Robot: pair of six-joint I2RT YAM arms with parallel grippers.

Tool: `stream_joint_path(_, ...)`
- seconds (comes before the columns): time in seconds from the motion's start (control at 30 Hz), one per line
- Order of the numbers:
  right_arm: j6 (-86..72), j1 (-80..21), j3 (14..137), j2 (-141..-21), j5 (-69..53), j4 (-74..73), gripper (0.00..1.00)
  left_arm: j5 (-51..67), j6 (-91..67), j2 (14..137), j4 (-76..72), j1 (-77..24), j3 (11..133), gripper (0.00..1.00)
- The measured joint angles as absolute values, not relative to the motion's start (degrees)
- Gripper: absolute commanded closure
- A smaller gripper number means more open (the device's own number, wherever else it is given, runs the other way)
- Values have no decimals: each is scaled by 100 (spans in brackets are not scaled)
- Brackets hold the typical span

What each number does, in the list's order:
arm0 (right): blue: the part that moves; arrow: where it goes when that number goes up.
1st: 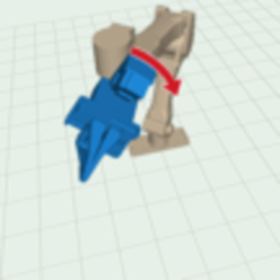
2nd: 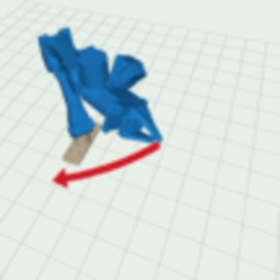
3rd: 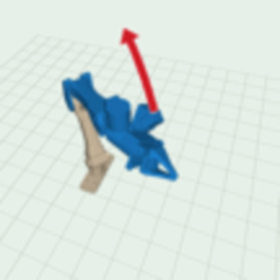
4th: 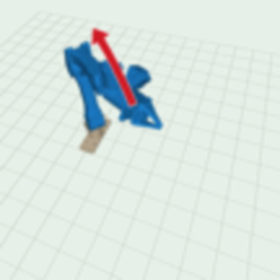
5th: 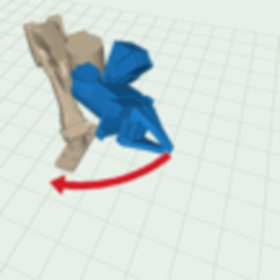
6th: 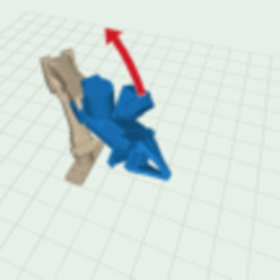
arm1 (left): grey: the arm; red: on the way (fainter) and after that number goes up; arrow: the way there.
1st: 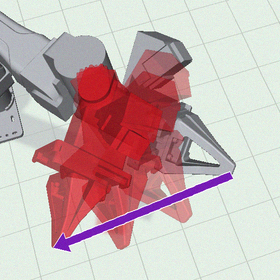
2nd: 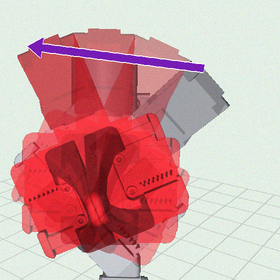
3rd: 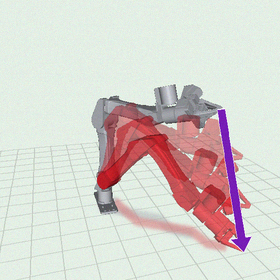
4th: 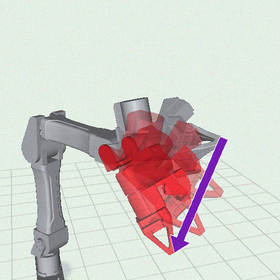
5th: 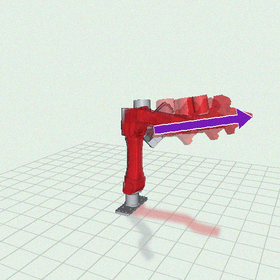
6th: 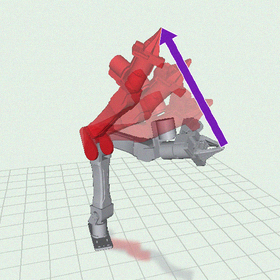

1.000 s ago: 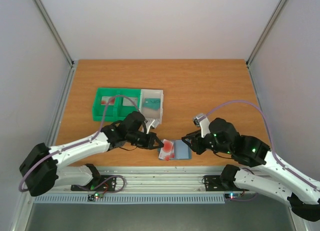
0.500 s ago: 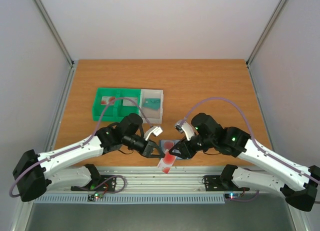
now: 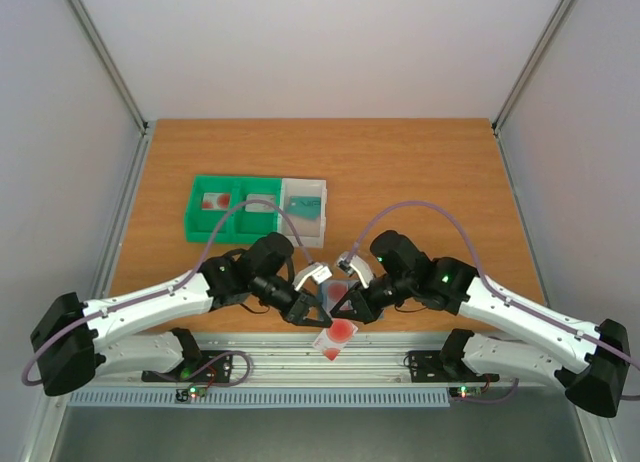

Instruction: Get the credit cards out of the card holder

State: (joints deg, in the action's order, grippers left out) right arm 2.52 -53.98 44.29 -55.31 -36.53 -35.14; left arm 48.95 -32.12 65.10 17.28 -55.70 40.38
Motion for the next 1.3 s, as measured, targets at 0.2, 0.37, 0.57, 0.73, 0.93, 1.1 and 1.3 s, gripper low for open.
stream_joint_path(0.2, 233, -5393, 4397, -5358, -3822, -3395, 99, 4860, -3015, 6353, 1754, -5601, 4045, 76)
stream_joint_path(0.37, -10, -5395, 4397, -5109, -3732, -3354, 99, 4195, -3068, 6128, 1977, -5568, 4167, 49)
stream_joint_path(0.57, -646, -5395, 4397, -4847, -2803, -3013, 99, 2834, -3830, 5251, 2504, -5098, 4305, 28)
stream_joint_path(0.73, -1129, -5395, 4517, -4869, -1822, -2720, 99, 1824, -4644, 4401, 2757, -4886, 4331, 5)
stream_joint_path(0.93, -1704, -5395, 4775, -4866, -768, -2145, 99, 1024, -5251, 3863, 2829, -4882, 4351, 6)
stream_joint_path(1.1, -2171, -5395, 4759, -4856, -239, -1581, 99, 836, -5684, 3546, 2309, -4882, 4045, 17)
stream_joint_path(1.3, -2622, -5395, 4510, -4646, 139, -972, 99, 985, -5975, 3723, 1538, -4880, 3760, 31)
